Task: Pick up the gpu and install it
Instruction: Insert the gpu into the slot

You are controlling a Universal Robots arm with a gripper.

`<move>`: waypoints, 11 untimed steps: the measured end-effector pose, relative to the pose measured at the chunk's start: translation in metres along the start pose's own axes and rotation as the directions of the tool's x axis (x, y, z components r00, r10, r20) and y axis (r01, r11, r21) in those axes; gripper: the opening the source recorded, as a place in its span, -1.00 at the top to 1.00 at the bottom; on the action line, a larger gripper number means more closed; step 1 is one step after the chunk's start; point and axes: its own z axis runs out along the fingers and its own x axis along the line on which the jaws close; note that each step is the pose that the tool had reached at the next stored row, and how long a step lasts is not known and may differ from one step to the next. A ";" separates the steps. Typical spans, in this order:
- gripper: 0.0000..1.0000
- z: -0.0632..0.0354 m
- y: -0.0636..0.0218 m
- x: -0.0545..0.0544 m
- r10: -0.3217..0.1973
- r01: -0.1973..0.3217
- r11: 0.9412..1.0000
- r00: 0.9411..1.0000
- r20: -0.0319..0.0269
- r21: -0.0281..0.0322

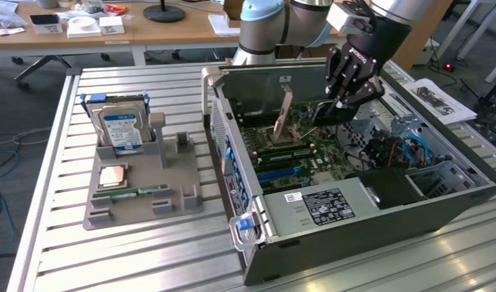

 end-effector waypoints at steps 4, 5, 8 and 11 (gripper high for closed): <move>0.47 0.0068 -0.0004 0.001 -0.005 0.005 1.000 1.000 -0.001 -0.001; 0.47 0.0081 -0.0006 0.001 -0.005 0.005 1.000 1.000 -0.001 -0.001; 0.47 0.0107 -0.0010 0.002 0.000 0.000 1.000 1.000 0.000 -0.001; 0.47 0.0125 -0.0011 0.002 0.012 -0.012 1.000 1.000 0.002 -0.001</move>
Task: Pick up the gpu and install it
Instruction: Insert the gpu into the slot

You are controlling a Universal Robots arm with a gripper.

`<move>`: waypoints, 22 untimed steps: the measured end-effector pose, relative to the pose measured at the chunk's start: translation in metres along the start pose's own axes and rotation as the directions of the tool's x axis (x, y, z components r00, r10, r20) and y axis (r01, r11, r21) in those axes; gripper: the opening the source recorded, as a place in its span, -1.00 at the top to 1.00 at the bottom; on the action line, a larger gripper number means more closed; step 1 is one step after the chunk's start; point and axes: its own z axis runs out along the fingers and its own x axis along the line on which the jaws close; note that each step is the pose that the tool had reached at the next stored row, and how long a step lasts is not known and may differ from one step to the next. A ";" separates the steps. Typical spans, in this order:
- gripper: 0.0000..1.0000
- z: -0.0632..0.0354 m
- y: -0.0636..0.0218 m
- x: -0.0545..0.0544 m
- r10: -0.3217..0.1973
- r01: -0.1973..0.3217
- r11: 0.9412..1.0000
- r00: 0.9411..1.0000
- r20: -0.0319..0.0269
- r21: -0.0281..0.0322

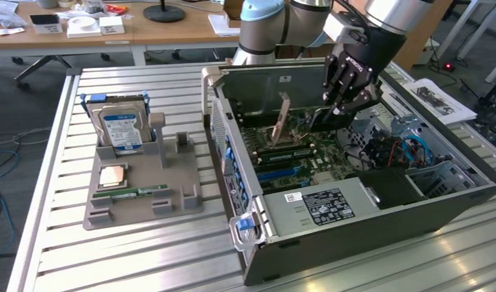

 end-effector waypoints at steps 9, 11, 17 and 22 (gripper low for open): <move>0.47 0.0015 0.0014 0.000 0.014 -0.014 1.000 1.000 0.003 0.000; 0.47 0.0028 0.0019 0.000 0.016 -0.016 1.000 1.000 0.003 0.000; 0.47 0.0140 0.0032 0.000 0.017 -0.017 1.000 1.000 0.003 0.000; 0.47 0.0233 0.0041 0.001 0.019 -0.019 1.000 1.000 0.003 0.000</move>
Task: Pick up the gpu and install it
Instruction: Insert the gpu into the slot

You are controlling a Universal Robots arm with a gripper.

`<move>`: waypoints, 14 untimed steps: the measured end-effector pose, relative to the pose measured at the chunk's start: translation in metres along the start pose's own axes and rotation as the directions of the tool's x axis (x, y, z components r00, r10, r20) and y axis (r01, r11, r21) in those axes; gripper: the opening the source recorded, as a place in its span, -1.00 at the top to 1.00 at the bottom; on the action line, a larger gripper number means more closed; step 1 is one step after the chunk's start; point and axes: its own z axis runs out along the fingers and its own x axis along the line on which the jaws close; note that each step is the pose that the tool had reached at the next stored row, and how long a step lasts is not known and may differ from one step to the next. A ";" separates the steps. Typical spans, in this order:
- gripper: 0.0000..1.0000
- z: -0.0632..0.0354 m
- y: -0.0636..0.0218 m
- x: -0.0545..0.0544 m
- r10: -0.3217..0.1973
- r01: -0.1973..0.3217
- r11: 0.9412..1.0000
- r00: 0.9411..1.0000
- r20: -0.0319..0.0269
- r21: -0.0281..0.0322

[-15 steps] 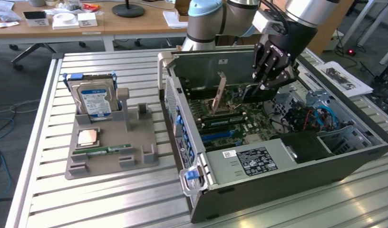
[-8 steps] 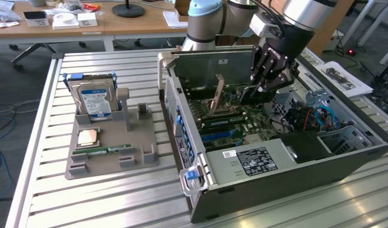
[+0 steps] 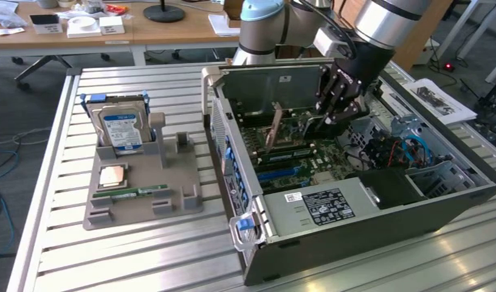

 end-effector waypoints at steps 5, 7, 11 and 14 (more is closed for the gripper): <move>0.47 0.0092 -0.0002 0.001 0.003 -0.003 1.000 1.000 0.001 0.000; 0.47 0.0129 -0.0002 0.001 0.004 -0.004 1.000 1.000 0.001 0.000; 0.47 0.0203 0.0001 0.002 0.006 -0.006 1.000 1.000 0.001 0.000; 0.47 0.0261 0.0003 0.002 0.007 -0.007 1.000 1.000 0.001 0.000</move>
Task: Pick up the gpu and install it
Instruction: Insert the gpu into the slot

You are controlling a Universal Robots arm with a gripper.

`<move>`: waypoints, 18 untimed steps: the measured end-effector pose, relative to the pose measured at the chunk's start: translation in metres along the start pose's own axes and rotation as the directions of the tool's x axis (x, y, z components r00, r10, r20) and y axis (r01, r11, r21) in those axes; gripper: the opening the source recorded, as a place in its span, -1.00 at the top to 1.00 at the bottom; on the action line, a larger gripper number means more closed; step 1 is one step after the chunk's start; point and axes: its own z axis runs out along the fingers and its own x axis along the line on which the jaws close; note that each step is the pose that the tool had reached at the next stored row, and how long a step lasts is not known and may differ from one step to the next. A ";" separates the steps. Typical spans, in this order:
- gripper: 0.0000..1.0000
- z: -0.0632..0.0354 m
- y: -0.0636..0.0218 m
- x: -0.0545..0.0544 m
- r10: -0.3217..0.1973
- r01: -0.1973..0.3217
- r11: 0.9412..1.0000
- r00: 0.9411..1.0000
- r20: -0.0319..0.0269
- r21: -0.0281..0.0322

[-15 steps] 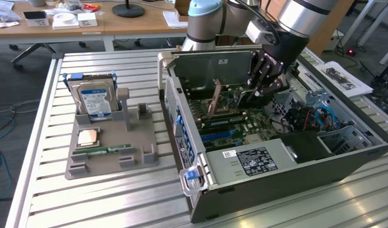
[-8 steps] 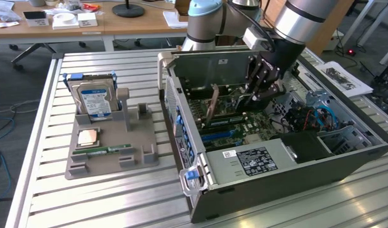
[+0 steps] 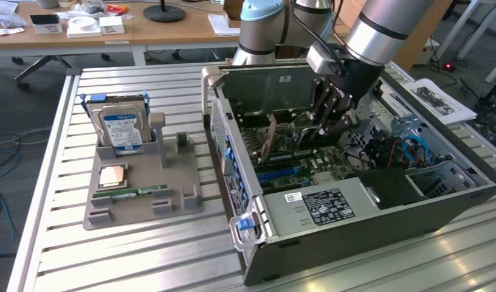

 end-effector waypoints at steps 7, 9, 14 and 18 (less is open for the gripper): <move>0.47 0.0127 0.0013 0.001 0.001 -0.001 1.000 1.000 0.000 0.000; 0.47 0.0146 0.0019 0.001 0.001 -0.001 1.000 1.000 0.000 0.002; 0.47 0.0182 0.0038 0.001 0.000 0.000 1.000 1.000 0.000 0.013; 0.47 0.0213 0.0051 0.001 -0.001 0.001 1.000 1.000 0.000 0.027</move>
